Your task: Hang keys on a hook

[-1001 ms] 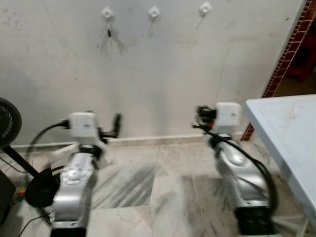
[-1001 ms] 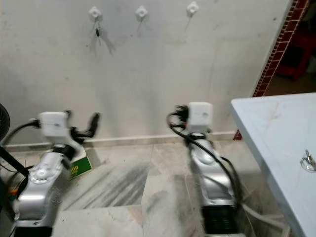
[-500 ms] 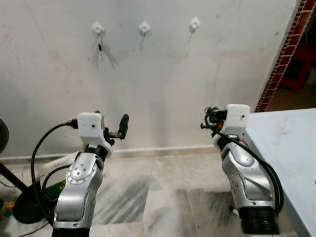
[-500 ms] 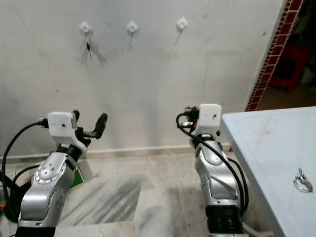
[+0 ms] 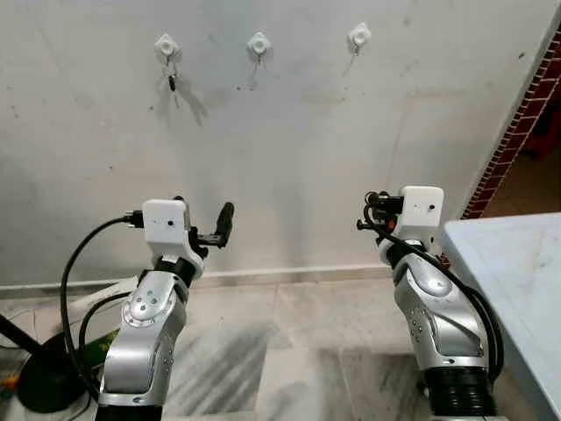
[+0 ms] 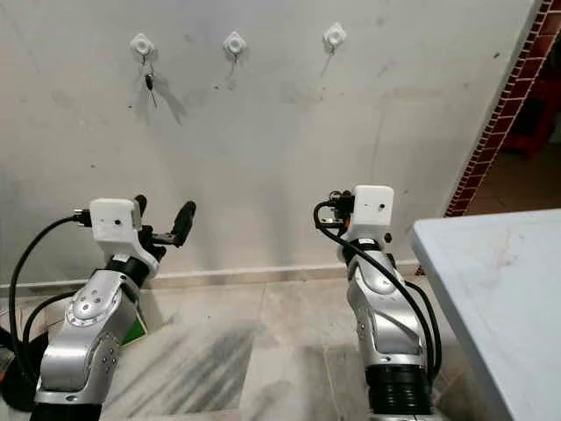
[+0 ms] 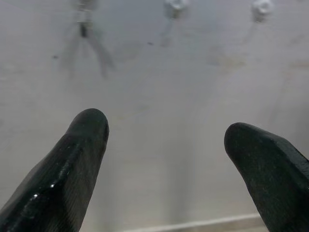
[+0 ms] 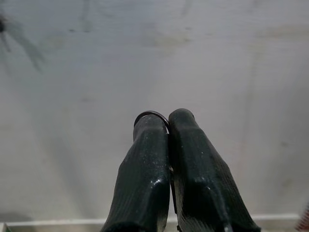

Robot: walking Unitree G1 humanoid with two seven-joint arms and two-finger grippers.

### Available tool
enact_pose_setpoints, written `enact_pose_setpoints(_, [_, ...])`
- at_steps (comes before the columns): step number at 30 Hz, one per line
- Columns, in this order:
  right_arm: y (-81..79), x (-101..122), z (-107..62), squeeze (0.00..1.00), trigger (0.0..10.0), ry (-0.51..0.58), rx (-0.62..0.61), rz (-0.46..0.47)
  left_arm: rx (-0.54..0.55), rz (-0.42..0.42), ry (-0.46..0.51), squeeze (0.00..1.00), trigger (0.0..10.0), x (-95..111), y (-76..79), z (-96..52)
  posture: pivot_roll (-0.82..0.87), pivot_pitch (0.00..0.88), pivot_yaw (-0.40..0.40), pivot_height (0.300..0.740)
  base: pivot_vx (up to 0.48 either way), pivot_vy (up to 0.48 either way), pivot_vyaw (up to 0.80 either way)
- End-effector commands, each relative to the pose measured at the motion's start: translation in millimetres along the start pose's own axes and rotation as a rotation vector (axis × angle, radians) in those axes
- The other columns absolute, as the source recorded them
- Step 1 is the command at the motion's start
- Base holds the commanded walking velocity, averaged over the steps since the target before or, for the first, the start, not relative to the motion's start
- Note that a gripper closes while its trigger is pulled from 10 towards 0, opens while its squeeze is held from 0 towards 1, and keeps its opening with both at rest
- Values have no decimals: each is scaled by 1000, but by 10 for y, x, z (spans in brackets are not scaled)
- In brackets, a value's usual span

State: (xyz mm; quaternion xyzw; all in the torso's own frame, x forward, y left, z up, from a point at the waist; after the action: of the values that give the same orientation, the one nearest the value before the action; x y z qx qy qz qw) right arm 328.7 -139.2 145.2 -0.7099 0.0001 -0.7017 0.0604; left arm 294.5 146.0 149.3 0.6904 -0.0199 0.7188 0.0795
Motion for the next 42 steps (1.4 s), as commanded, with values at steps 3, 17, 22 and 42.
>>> enact_pose_setpoints(3, [-120,57,33,0,10000,22,37,7,28,14,3,0,10000,28,-114,-14,21,0,38,740,369,306,0])
enact_pose_setpoints(17, [-133,67,42,0,10000,33,42,0,14,23,0,0,10000,14,-88,-14,34,0,35,740,394,186,0])
enact_pose_setpoints(22, [-127,65,43,0,10000,33,41,-4,14,21,-2,0,10000,11,-81,-14,34,0,35,740,431,0,0])
enact_pose_setpoints(42, [-111,52,42,0,10000,30,34,-10,-2,21,0,0,10000,1,-46,-29,34,0,32,740,0,-191,0])
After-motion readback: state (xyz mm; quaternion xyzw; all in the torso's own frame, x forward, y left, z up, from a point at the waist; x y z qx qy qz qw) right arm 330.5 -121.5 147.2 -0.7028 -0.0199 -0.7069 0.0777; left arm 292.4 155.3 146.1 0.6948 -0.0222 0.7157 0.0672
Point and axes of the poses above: a point about 5 cm out from each wrist's last joint towards the gripper, its own z axis pointing out of the wrist towards the gripper, its own x axis along the axis of the wrist's last joint, y = z × x, the point moved 1 cm from there along z, pointing out of the wrist towards the gripper
